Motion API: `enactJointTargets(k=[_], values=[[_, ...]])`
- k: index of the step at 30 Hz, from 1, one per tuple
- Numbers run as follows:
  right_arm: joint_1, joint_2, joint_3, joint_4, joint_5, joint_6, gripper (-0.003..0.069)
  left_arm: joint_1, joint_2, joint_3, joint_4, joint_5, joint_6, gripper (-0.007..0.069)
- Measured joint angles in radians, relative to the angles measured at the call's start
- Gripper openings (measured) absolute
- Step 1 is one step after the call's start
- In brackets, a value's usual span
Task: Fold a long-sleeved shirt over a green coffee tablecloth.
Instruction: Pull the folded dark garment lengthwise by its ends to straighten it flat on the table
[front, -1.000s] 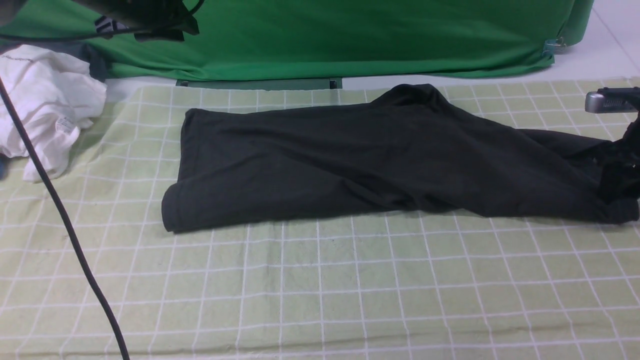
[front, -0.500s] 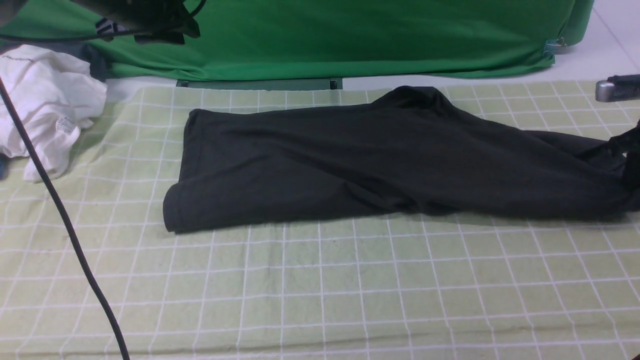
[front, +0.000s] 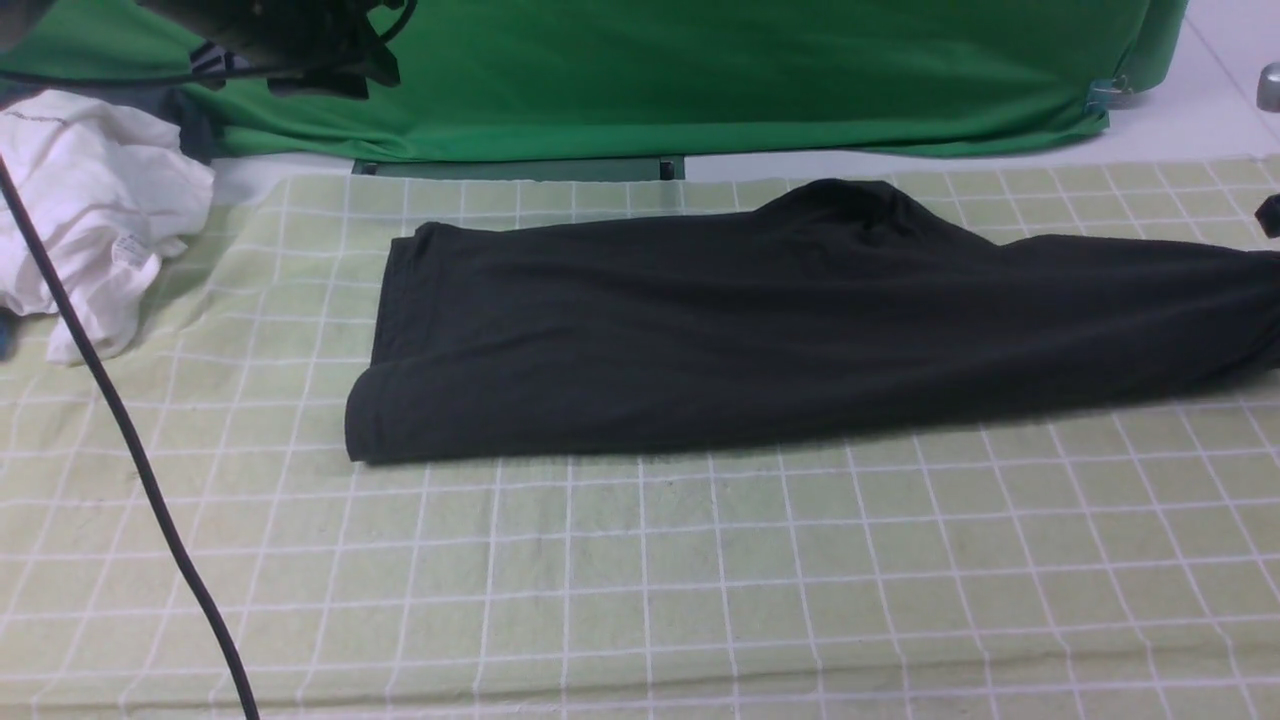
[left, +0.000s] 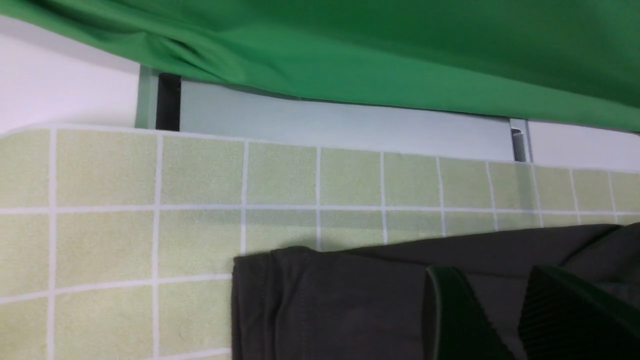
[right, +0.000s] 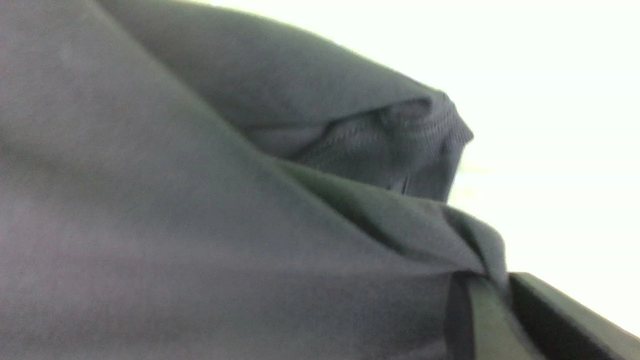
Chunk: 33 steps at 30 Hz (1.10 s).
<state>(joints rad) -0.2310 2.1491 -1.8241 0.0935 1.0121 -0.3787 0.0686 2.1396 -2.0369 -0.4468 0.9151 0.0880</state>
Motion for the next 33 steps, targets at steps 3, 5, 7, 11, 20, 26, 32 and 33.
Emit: enactJointTargets(k=[3, 5, 7, 11, 20, 26, 32, 33], values=[[0.000, 0.042, 0.000, -0.012, -0.024, 0.000, 0.0153, 0.000, 0.000, 0.000, 0.015, 0.028, 0.000, 0.0216], [0.000, 0.088, 0.000, -0.019, -0.049, 0.003, 0.0284, 0.000, 0.000, -0.001, 0.020, 0.074, 0.000, 0.0218], [0.000, 0.106, 0.000, -0.020, -0.060, 0.004, 0.0361, 0.000, 0.000, -0.001, 0.021, 0.100, 0.000, 0.0221], [0.000, 0.108, -0.001, -0.023, -0.065, 0.012, 0.0420, 0.000, 0.000, -0.001, 0.024, 0.150, 0.004, 0.0225], [-0.002, 0.087, -0.125, -0.023, 0.091, 0.110, 0.0448, -0.004, 0.031, 0.000, 0.057, 0.206, 0.018, 0.0257], [-0.002, 0.085, -0.139, -0.015, 0.150, 0.132, 0.0448, -0.030, 0.175, 0.003, 0.060, 0.160, 0.038, 0.0291], [-0.002, 0.085, -0.139, -0.007, 0.160, 0.139, 0.0448, -0.062, 0.237, 0.006, 0.076, 0.019, 0.078, 0.0330], [-0.002, 0.085, -0.139, -0.007, 0.160, 0.139, 0.0448, -0.064, 0.238, 0.006, 0.078, 0.008, 0.079, 0.0330]])
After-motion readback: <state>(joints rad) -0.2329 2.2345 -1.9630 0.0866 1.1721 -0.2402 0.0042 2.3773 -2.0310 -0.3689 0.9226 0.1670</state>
